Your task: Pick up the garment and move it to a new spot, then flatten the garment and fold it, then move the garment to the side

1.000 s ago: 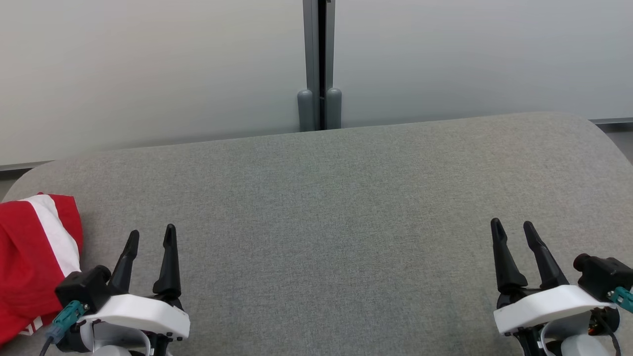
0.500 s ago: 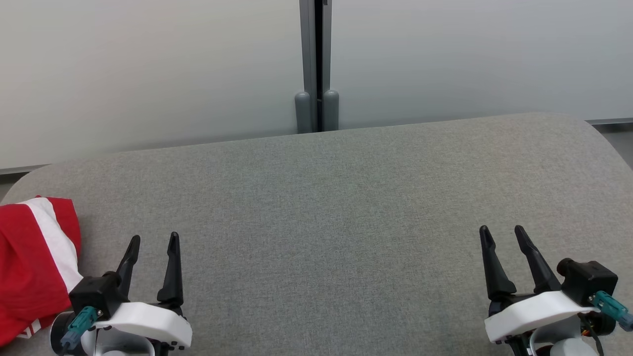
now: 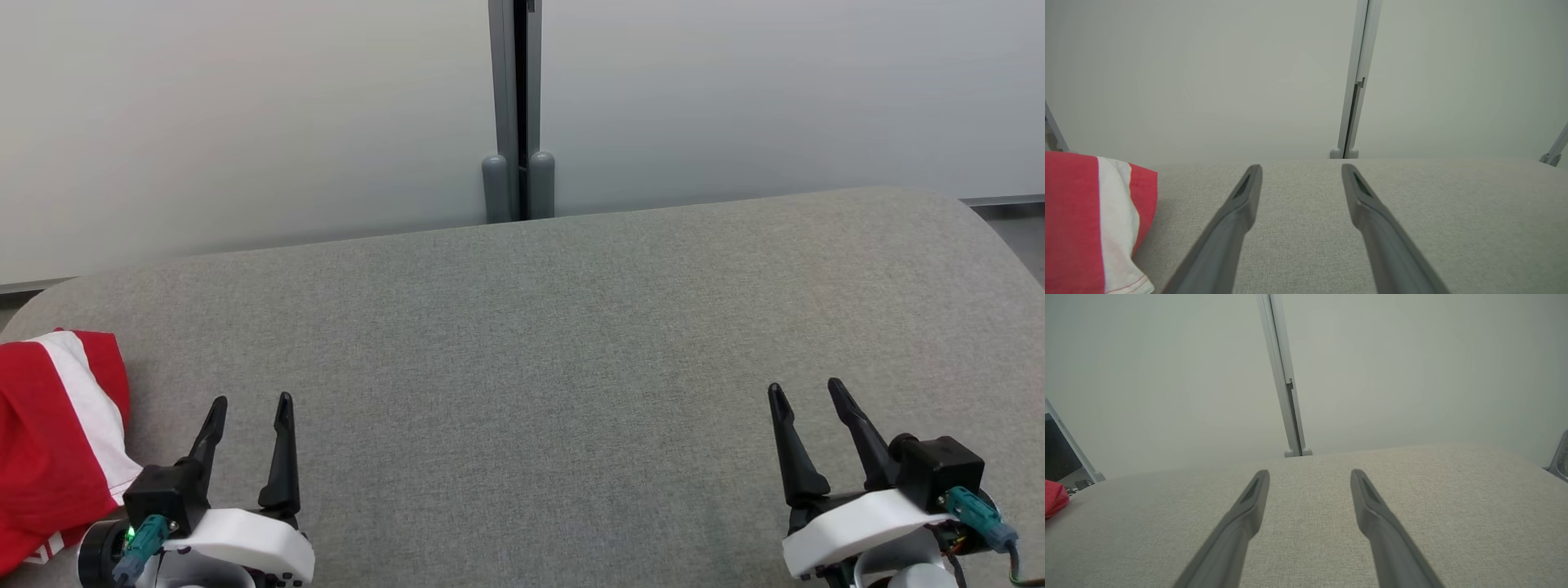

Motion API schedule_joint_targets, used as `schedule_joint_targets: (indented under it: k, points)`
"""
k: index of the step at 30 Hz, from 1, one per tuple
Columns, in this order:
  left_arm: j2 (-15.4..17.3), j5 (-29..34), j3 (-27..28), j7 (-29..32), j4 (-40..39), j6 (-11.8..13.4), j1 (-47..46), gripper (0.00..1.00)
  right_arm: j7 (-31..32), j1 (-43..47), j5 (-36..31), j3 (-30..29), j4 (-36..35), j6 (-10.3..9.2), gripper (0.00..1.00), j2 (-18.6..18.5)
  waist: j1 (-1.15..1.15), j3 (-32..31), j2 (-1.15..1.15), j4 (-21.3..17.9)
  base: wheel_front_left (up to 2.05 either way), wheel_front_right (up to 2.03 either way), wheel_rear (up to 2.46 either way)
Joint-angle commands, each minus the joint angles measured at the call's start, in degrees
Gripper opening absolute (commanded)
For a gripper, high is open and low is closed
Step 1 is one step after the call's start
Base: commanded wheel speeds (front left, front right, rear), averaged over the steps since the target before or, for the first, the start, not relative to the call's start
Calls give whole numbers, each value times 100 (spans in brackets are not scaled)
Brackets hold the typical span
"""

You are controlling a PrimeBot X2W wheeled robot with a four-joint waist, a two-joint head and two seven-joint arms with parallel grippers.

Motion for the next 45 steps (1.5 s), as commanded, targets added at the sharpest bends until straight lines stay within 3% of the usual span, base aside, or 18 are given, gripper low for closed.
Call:
schedule_joint_targets:
  k: [1, 14, 30, 39, 45]
  points:
    - [-1, 102, 34, -46, 7, 33, -48, 100, -67, -31, -107, 32, 13, 0, 100, -11, 0, 0, 0, -2, 0, 0, 0]
    - [-50, 629, 88, -188, 168, -13, -69, 100, -189, -61, -502, 79, 131, 0, 100, 21, 0, -26, 0, -42, 0, 0, 0]
    - [-132, 601, 149, -179, 302, -73, -129, 100, -145, -52, -490, 25, 125, 0, 100, 6, 0, -36, 0, 90, 0, 0, 0]
    - [-136, 658, 114, -179, 313, -106, -235, 100, -126, -18, -531, -47, -30, 0, 100, -12, 0, -28, 0, 631, 0, 0, 0]
    - [-67, 685, 158, -178, 296, -122, -287, 100, -67, 7, -525, 20, -169, 0, 100, 32, 0, -30, 0, 1304, 0, 0, 0]
